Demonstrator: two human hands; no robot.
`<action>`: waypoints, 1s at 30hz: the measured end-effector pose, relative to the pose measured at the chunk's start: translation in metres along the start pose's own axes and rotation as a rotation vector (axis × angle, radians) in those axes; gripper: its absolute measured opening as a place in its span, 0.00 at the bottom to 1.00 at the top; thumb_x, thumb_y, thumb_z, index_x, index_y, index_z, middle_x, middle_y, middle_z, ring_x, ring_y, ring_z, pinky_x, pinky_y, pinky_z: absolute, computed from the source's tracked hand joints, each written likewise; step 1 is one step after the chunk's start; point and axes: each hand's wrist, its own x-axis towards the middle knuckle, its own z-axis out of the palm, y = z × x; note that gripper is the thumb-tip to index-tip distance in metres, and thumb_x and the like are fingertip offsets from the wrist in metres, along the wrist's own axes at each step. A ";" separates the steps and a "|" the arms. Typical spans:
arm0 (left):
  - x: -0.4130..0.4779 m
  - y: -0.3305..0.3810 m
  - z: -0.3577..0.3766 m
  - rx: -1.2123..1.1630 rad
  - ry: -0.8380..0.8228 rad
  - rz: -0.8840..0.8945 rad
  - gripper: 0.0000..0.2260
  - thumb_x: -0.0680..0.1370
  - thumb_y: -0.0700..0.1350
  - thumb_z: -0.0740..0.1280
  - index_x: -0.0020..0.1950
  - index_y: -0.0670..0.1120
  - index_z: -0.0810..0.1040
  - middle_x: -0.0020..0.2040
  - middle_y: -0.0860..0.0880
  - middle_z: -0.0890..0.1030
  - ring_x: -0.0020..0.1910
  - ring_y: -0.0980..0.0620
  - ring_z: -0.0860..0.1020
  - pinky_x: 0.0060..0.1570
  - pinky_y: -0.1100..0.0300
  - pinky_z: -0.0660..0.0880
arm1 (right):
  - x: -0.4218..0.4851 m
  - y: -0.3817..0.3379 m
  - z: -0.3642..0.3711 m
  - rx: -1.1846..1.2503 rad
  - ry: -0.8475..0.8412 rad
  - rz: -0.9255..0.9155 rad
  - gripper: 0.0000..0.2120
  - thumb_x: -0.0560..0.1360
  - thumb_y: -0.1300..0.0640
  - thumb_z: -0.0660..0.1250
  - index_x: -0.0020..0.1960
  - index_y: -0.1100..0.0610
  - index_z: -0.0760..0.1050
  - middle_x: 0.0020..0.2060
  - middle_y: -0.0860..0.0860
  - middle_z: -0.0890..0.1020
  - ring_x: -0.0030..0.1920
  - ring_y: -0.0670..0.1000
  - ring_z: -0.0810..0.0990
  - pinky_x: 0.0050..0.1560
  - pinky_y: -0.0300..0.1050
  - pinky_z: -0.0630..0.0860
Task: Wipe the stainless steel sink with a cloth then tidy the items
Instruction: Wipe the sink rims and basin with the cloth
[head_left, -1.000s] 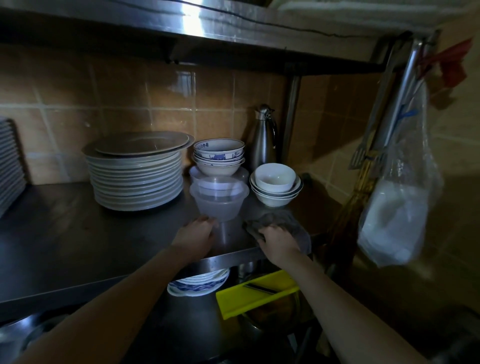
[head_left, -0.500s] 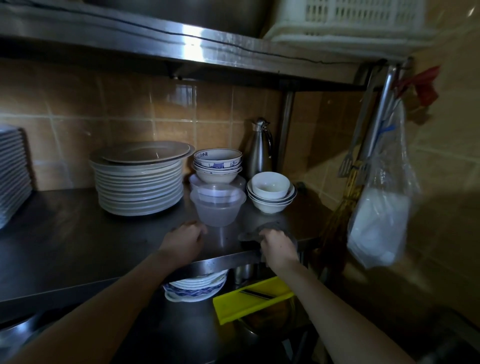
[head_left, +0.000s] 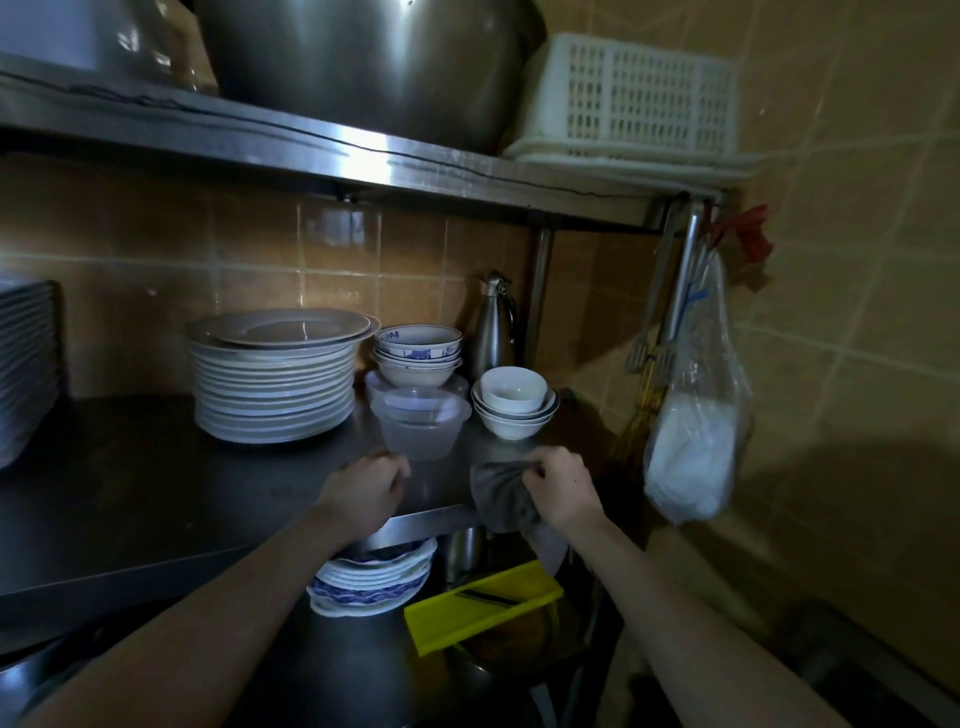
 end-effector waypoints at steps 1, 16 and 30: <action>-0.003 0.001 -0.003 -0.006 0.001 0.007 0.08 0.78 0.46 0.58 0.54 0.54 0.74 0.59 0.52 0.76 0.56 0.49 0.76 0.49 0.55 0.68 | -0.005 -0.002 -0.004 -0.002 -0.001 0.006 0.10 0.75 0.62 0.59 0.46 0.61 0.79 0.45 0.58 0.82 0.49 0.58 0.80 0.48 0.51 0.78; -0.089 0.022 -0.025 -0.048 0.027 0.049 0.08 0.77 0.45 0.60 0.53 0.53 0.76 0.57 0.50 0.76 0.56 0.45 0.76 0.50 0.55 0.69 | -0.114 0.009 -0.015 0.057 -0.027 0.079 0.11 0.76 0.63 0.60 0.46 0.63 0.81 0.44 0.59 0.84 0.47 0.54 0.81 0.52 0.53 0.79; -0.187 0.039 0.027 -0.100 -0.177 0.082 0.11 0.76 0.41 0.61 0.56 0.49 0.77 0.61 0.45 0.76 0.61 0.43 0.74 0.58 0.49 0.72 | -0.230 0.049 0.026 0.158 -0.148 0.249 0.12 0.78 0.63 0.59 0.52 0.63 0.80 0.50 0.58 0.82 0.53 0.55 0.80 0.56 0.53 0.78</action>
